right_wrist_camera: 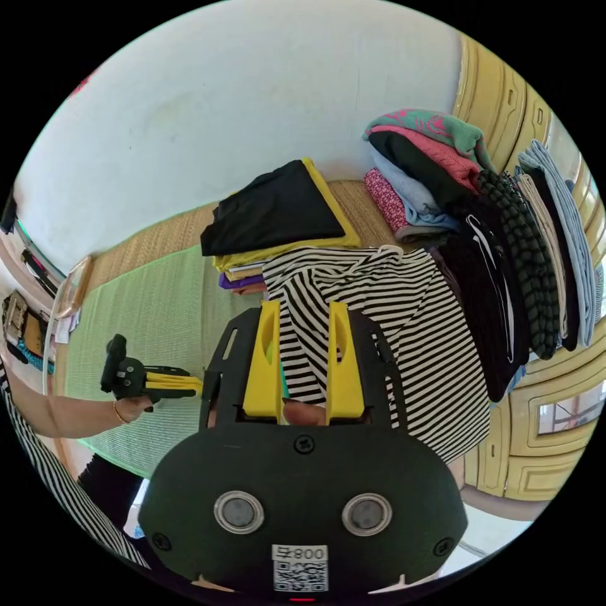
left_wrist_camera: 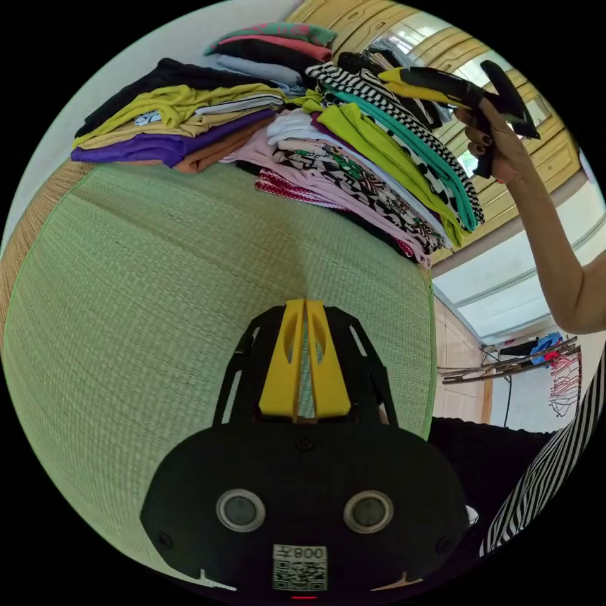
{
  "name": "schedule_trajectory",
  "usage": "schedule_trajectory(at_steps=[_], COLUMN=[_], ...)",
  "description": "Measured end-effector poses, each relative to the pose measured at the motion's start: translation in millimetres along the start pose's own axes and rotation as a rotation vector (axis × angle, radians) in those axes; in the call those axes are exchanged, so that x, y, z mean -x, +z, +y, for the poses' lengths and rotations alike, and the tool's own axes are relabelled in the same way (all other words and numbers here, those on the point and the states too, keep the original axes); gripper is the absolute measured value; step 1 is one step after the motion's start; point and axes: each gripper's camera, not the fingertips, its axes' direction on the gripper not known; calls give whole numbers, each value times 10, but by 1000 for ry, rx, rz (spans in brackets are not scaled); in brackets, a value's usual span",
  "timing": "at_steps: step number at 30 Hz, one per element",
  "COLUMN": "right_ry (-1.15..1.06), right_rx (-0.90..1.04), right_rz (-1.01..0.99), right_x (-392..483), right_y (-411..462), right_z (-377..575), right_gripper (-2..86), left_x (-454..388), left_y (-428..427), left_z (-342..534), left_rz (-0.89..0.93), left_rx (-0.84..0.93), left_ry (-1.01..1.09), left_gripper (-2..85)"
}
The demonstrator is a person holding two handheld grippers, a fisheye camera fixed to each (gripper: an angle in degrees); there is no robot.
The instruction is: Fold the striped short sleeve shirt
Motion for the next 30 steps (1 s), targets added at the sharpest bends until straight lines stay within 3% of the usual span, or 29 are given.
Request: schedule_trajectory(at_steps=[5,12,18,23,30], right_ry=[28,82,52,-44,-136], right_rx=[-3,-44,-148,-255,-335], right_rz=[90,55,-83,-317,-586], right_x=[69,30,216,525,778], right_y=[-82,-401,-869,-1410,-2343], right_z=[301,705,1241,1932,3046], right_gripper=[71,13,7,6,5], left_x=[21,-101,-204,-234,-500], left_y=[141,343,335,148,-224], left_z=[169,574,1214,1871,3398], left_rz=[100,183,280,298,305], left_rx=[-18,-24,-151,-270,-431], left_ry=[-57,-78,-87,-71,-171], left_gripper=[3,2,2,2,10])
